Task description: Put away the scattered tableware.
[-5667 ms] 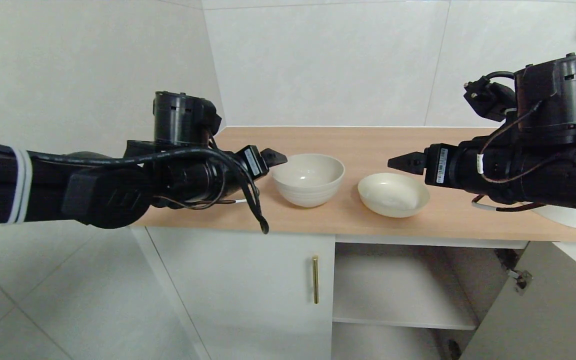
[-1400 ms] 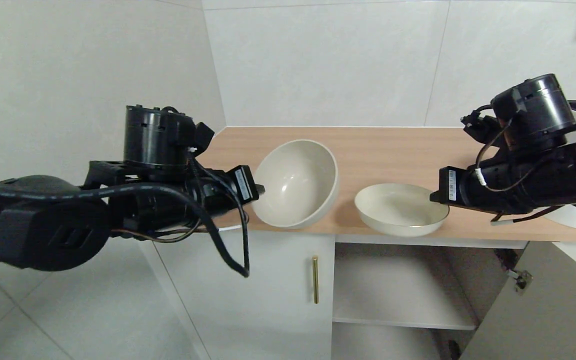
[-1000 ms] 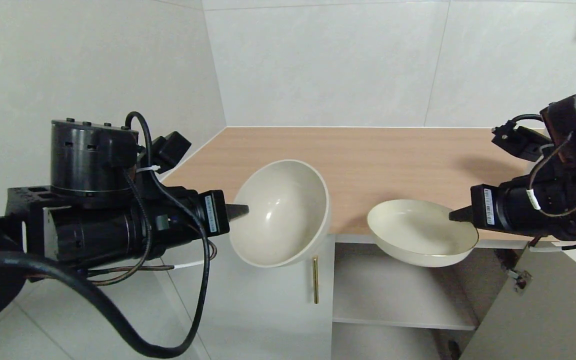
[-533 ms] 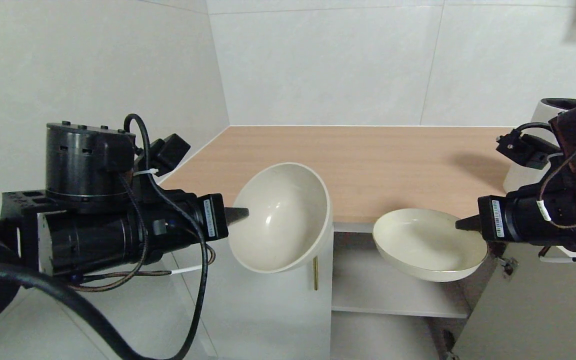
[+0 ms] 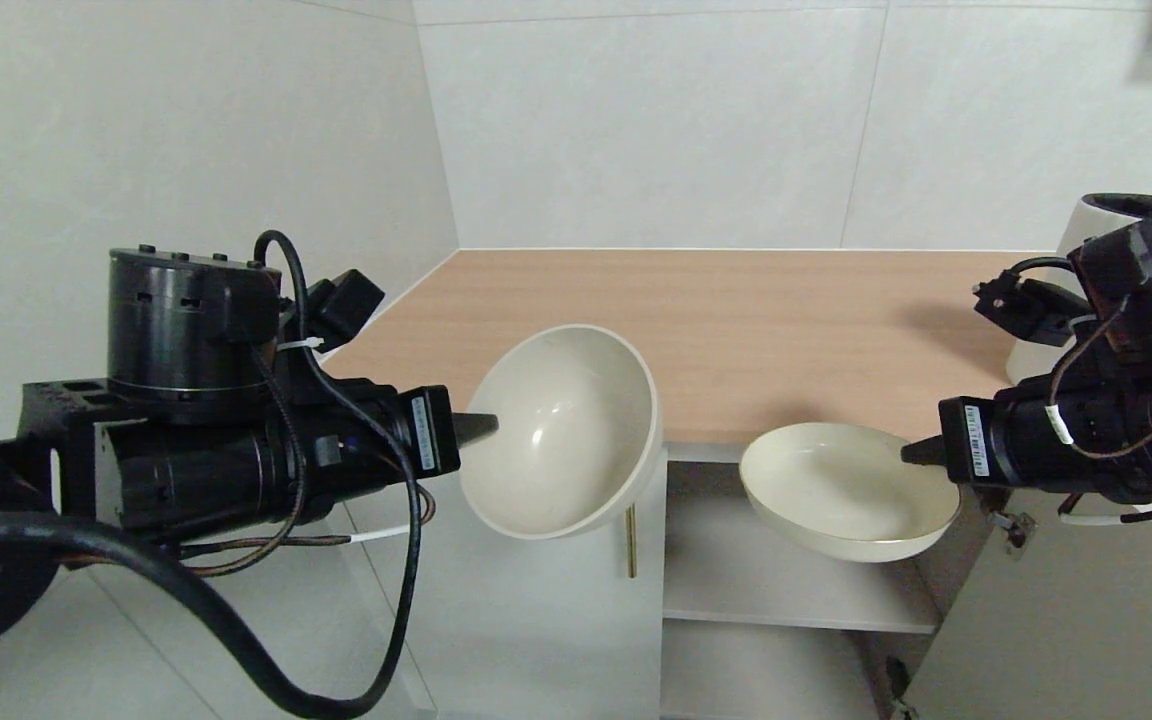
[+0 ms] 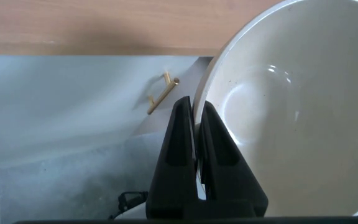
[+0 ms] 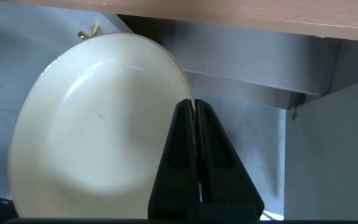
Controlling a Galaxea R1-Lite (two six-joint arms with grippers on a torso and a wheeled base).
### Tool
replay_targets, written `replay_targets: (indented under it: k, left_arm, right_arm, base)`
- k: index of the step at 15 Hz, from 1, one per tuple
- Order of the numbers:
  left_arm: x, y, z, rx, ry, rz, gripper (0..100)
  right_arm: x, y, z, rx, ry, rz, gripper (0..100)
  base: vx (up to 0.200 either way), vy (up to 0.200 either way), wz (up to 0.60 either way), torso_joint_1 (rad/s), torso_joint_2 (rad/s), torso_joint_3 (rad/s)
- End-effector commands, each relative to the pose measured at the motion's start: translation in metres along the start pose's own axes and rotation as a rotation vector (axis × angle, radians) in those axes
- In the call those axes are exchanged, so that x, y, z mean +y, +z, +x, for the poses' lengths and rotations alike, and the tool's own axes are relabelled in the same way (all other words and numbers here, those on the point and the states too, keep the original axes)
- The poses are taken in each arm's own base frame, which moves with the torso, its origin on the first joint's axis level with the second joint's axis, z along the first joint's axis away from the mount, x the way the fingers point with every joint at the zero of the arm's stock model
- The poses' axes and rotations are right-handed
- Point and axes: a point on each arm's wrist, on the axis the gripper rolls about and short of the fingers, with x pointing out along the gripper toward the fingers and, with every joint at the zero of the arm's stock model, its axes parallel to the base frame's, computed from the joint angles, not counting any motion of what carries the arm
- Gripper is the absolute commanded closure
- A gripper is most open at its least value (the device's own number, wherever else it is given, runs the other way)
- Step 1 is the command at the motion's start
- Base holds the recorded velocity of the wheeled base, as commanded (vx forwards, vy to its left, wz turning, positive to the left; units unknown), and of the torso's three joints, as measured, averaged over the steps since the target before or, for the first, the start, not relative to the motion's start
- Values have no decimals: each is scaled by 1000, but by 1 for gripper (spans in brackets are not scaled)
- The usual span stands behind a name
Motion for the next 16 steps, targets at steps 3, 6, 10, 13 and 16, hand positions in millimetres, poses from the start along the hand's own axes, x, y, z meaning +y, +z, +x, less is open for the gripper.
replay_targets:
  k: [3,6,10,13,16]
  left_arm:
    - [1,-1,3,7,3,-1,100]
    - [0,0,1,1,0,-1,100]
    - [0,0,2,3,1,-1,100]
    - [1,-1,3,5,2,-1,100]
    - [1,-1,2,4,2,-1,100]
  right_arm:
    - [0,-2,8,23,-13,-3,100]
    - [-1,-3,9,28,-15,-5,100]
    - [-1,-3,10,31,-16,-17,100]
    - [-1,-4,11,36,-17,-17,100]
    - [-1,-5,13,42,-19,-18,100]
  base:
    - [0,0,0,0,0,0]
    - [0,0,0,-98,261,152]
    - [0,0,0,-151,447,284]
    - [0,0,0,-144,458,315]
    - [0,0,0,-111,447,325]
